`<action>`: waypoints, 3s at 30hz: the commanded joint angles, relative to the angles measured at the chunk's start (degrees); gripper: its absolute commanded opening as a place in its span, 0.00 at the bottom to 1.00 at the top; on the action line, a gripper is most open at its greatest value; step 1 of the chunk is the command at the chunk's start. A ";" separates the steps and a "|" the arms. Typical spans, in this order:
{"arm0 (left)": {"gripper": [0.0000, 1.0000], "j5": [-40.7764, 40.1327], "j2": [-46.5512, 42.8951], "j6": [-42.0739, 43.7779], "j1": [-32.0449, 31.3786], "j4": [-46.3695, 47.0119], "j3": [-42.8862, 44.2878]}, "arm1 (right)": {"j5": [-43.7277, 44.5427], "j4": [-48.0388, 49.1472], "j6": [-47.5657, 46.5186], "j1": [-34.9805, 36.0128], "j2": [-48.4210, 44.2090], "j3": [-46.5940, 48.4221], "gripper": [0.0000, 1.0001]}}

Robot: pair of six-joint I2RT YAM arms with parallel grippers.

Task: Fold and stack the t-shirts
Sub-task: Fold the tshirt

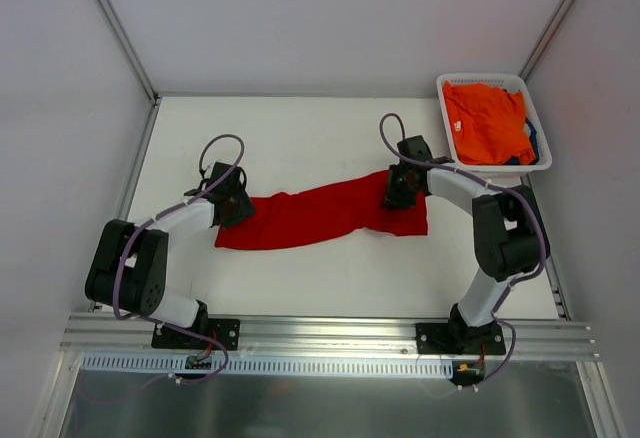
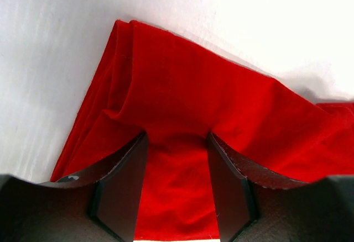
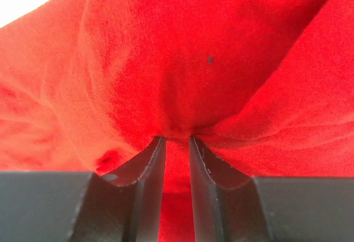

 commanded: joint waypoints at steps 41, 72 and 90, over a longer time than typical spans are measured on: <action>0.41 -5.61 -8.27 -52.57 -42.99 9.38 -22.21 | -24.31 4.09 2.75 -5.01 39.53 54.99 0.28; 0.74 -26.52 -6.86 -26.14 -56.54 4.29 7.05 | -28.28 8.15 1.97 -5.44 29.44 56.77 0.30; 0.78 -22.31 -13.45 -10.22 -38.70 0.95 4.60 | -13.60 2.78 -4.45 -12.82 21.96 38.49 0.37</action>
